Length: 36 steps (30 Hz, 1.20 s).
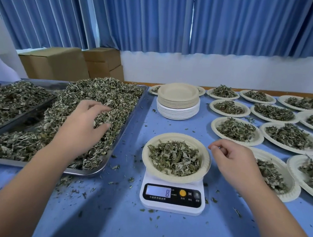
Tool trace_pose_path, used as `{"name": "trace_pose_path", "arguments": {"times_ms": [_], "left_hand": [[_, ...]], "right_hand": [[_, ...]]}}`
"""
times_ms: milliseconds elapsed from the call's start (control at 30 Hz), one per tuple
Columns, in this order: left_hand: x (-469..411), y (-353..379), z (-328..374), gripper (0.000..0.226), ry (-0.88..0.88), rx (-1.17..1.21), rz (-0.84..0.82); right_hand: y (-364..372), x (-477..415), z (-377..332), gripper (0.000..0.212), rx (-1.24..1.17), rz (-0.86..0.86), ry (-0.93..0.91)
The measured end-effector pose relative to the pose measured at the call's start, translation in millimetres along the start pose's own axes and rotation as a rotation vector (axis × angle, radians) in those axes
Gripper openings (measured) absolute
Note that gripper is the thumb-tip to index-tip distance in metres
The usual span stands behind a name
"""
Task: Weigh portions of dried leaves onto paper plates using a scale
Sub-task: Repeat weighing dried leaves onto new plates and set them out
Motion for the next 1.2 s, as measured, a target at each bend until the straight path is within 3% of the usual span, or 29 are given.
{"name": "trace_pose_path", "arguments": {"times_ms": [67, 200, 333, 567, 733, 967, 1200], "left_hand": [[-3, 5, 21, 0.028, 0.059, 0.095, -0.001], [-7, 29, 79, 0.019, 0.230, 0.246, -0.231], [-16, 51, 120, 0.025, 0.388, 0.137, -0.448], [-23, 68, 133, 0.035, 0.422, -0.050, -0.693], [-19, 72, 134, 0.032, 0.418, -0.077, -0.689], [-17, 61, 137, 0.015, 0.406, 0.058, -0.529], [-13, 48, 129, 0.018, 0.356, 0.210, -0.429]], "right_hand": [[0, -1, 1, 0.025, 0.002, 0.003, 0.012], [0, -1, 2, 0.024, -0.005, 0.012, 0.018], [0, -2, 3, 0.024, -0.026, 0.010, 0.031], [-1, -2, 3, 0.023, -0.037, 0.001, 0.023], [-2, -1, 2, 0.023, -0.049, -0.001, 0.025], [-3, 0, 2, 0.022, -0.045, -0.001, 0.018], [-3, 1, 0, 0.025, -0.046, -0.007, 0.022]]}}
Point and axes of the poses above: each hand's wrist, its own x-axis away from the middle knuckle, its own y-axis out of the palm, z = x × y, the point moved 2 cm from there along -x, towards the middle knuckle, and after that the axes turned 1 degree about z, right-handed, at the moved point
